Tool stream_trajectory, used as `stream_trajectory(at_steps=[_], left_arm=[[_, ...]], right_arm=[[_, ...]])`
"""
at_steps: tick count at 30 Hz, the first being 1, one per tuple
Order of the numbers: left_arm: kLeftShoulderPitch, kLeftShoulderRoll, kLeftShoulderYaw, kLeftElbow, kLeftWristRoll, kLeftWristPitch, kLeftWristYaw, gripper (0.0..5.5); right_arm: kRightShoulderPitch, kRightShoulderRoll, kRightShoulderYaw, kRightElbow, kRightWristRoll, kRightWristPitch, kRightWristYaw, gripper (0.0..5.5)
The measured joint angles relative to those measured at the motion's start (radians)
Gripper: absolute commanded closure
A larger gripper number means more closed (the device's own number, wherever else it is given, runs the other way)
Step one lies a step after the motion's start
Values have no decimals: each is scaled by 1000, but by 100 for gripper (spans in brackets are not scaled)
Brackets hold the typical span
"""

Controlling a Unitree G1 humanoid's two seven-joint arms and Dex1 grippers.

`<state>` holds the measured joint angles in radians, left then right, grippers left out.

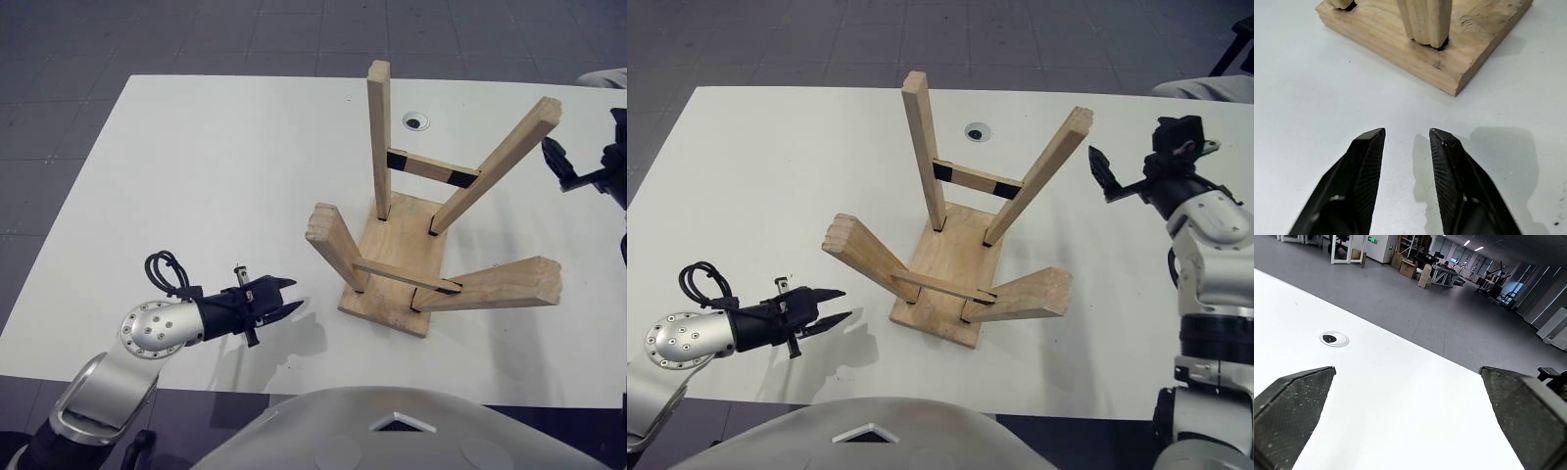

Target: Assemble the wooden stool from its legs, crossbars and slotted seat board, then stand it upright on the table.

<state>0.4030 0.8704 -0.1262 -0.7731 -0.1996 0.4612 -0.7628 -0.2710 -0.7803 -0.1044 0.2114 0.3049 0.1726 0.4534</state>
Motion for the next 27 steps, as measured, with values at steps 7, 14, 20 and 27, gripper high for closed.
stream_trajectory(at_steps=[7, 14, 20, 27], left_arm=[[-7, -127, -78, -71, -92, 157, 80, 383], [-38, -218, -158, -73, -123, 255, 157, 383], [-49, -270, -190, -63, -170, 303, 182, 383], [-75, -311, -176, -56, -242, 351, 201, 383]], right_arm=[[-157, 124, 89, 172, -111, -79, 54, 0], [-279, 231, 125, 329, -185, -159, 66, 0], [-338, 337, 145, 471, -222, -241, 72, 0], [-339, 394, 157, 548, -243, -307, 83, 0]])
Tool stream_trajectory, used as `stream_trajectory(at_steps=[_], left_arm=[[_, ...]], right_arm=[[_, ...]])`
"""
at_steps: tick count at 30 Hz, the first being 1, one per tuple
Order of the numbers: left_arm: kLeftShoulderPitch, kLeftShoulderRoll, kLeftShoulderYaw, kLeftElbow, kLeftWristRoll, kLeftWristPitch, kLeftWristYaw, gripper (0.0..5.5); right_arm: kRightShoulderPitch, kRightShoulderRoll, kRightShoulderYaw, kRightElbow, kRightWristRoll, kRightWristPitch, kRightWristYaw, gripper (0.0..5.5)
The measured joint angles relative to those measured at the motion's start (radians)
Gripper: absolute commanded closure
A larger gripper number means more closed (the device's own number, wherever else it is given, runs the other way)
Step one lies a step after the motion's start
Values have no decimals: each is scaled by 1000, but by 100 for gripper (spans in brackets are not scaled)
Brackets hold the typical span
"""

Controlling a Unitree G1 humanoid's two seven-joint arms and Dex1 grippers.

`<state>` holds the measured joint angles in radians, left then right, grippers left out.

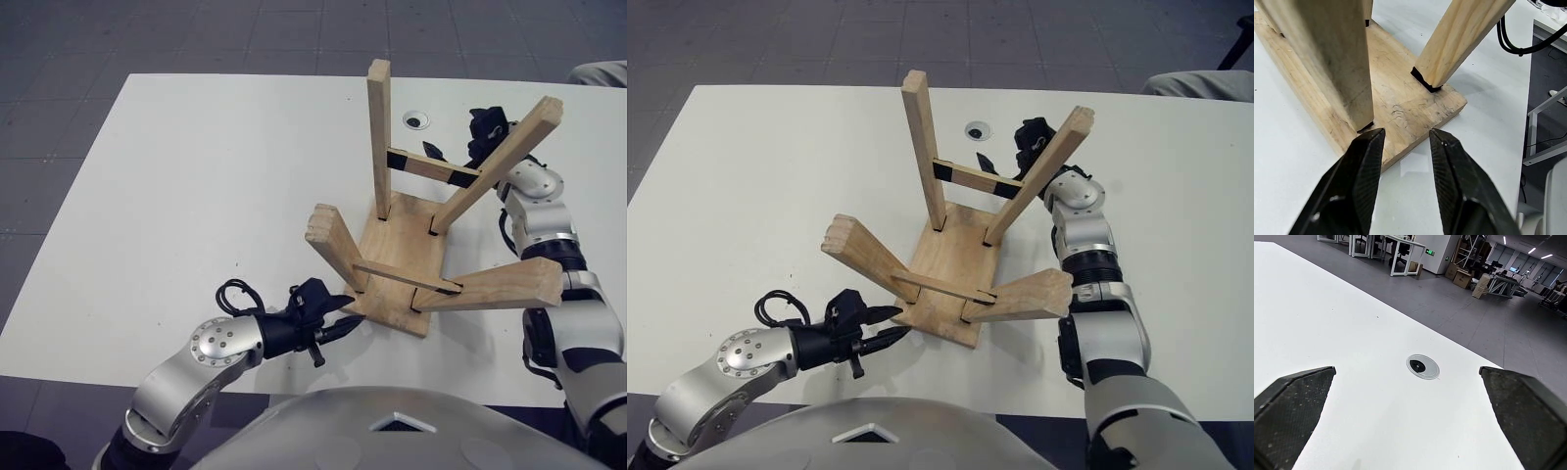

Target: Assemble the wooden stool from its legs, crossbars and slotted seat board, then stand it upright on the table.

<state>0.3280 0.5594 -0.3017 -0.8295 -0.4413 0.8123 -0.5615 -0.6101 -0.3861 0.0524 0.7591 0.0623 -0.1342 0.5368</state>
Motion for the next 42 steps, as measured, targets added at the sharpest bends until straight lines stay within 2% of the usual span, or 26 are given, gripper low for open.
stream_trajectory(at_steps=[8, 12, 27, 30, 35, 42], left_arm=[[-18, -37, 30, 25, -66, 34, 34, 383], [-25, -68, 42, 39, -86, 43, 68, 383], [-54, -103, 74, 63, -103, 51, 138, 383], [-68, -106, 84, 82, -103, 52, 147, 383], [-149, -105, 131, 136, -102, 51, 145, 383], [-308, -84, 177, 269, -78, 34, 115, 383]], right_arm=[[59, 3, -1, -54, -11, -14, 21, 0], [121, -36, -26, -135, -8, -6, 34, 0], [474, -122, -136, -632, 41, 169, 31, 0], [580, -127, -146, -800, 51, 234, 25, 0], [731, -186, -162, -1100, 80, 344, 64, 0], [799, -213, -158, -1215, 90, 399, 86, 0]])
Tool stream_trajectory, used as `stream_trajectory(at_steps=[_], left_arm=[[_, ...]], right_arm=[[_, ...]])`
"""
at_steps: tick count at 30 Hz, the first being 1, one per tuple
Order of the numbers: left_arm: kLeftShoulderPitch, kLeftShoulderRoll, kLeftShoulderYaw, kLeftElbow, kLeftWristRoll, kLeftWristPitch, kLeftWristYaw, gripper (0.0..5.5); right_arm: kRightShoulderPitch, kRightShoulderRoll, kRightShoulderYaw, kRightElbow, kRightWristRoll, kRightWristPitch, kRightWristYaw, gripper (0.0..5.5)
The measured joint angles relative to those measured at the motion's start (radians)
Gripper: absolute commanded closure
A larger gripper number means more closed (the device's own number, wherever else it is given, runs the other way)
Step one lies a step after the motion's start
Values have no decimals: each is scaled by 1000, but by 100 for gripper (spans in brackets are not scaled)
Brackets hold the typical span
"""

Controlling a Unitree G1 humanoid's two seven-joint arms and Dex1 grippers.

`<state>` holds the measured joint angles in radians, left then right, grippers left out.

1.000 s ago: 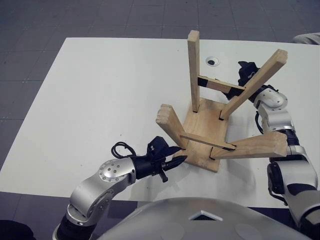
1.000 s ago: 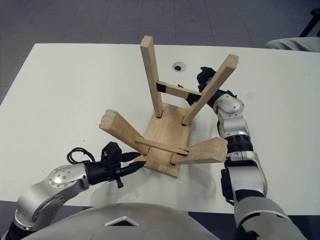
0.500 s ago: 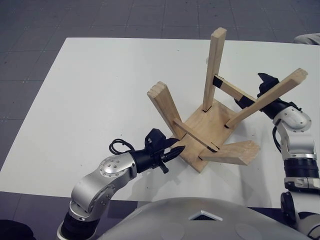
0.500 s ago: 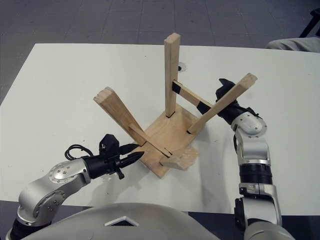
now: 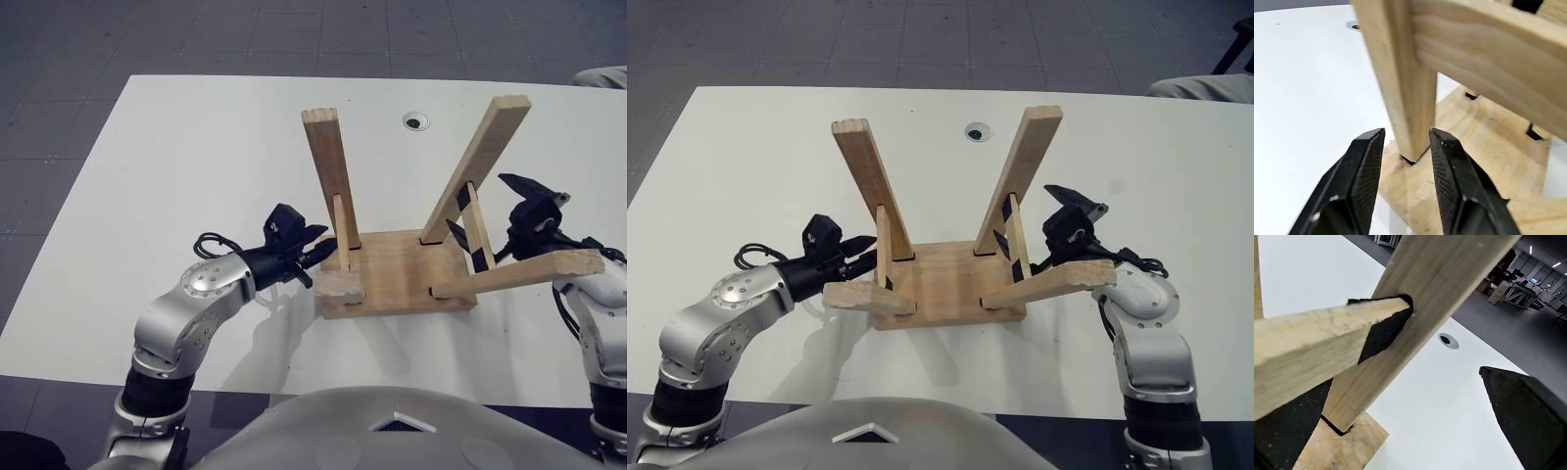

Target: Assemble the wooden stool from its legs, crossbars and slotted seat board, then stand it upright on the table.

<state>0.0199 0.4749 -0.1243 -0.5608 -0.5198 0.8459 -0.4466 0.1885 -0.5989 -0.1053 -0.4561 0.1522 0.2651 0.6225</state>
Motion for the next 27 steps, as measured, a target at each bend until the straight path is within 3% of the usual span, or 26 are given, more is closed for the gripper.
stream_trajectory(at_steps=[16, 22, 27], left_arm=[[-53, 65, 17, 57, 37, -42, -81, 383], [-61, 161, 91, 145, 64, -138, -176, 383], [-98, 254, 163, 255, 75, -227, -295, 292]], right_arm=[[43, -25, 2, -84, -1, 55, 17, 0], [9, -56, -118, 50, 87, 47, 68, 0], [-19, -107, -235, 128, 216, 67, 169, 0]])
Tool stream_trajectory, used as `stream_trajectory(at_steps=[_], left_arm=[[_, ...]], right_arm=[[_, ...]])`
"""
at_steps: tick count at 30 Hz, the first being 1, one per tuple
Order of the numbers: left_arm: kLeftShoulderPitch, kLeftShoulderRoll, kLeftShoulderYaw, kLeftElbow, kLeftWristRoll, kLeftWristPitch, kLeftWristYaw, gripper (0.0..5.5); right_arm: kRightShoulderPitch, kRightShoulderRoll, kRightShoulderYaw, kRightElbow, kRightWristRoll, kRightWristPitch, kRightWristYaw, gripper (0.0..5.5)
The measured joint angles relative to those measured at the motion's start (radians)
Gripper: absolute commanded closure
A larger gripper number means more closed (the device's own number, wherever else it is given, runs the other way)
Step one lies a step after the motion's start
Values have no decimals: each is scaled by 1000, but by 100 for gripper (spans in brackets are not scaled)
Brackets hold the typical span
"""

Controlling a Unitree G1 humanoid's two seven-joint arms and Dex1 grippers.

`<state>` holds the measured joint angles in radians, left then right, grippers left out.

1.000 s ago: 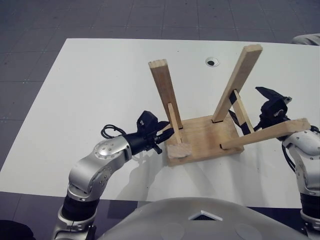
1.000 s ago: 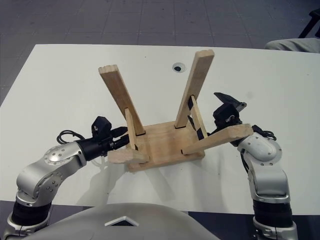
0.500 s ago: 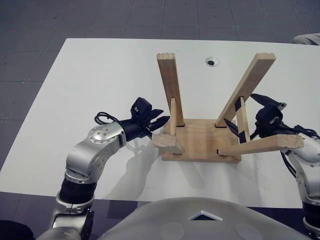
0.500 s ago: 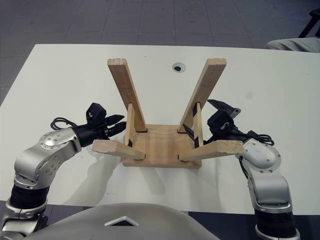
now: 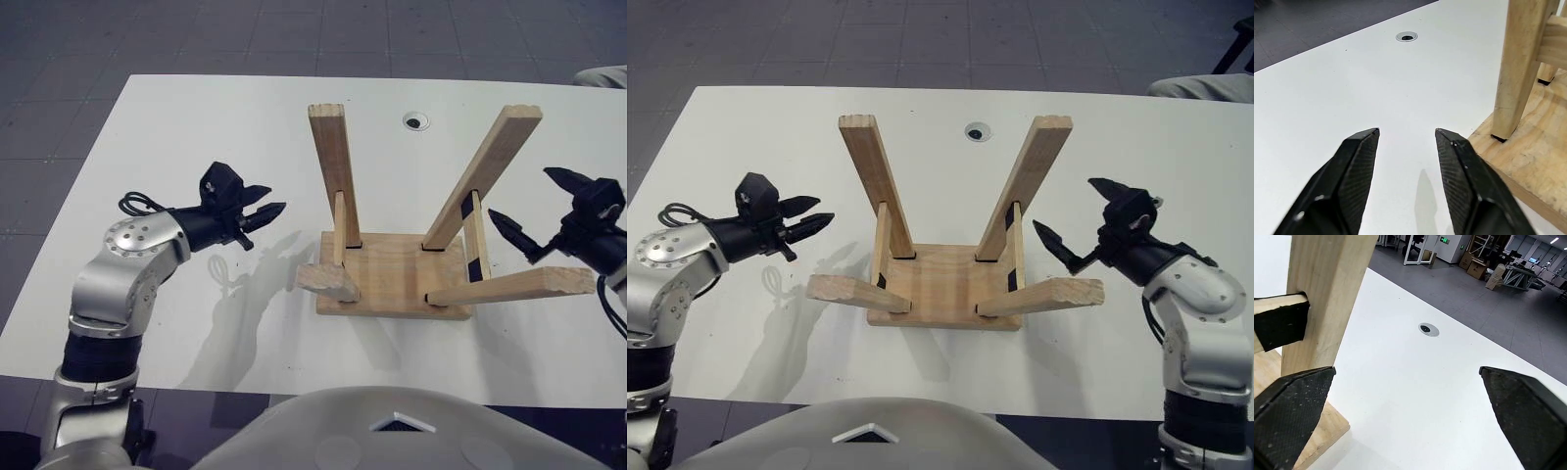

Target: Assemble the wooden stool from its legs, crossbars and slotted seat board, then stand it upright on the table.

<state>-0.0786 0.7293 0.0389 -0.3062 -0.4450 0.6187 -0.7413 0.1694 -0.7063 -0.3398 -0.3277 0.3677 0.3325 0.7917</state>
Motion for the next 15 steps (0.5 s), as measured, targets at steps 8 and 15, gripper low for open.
stream_trajectory(at_steps=[8, 15], left_arm=[[53, 195, 195, 98, -84, -203, -407, 153], [267, 261, 348, -20, -156, -311, -683, 41]], right_arm=[[235, -157, -237, 95, 182, -52, 466, 0], [377, -231, -452, 124, 232, -90, 703, 0]])
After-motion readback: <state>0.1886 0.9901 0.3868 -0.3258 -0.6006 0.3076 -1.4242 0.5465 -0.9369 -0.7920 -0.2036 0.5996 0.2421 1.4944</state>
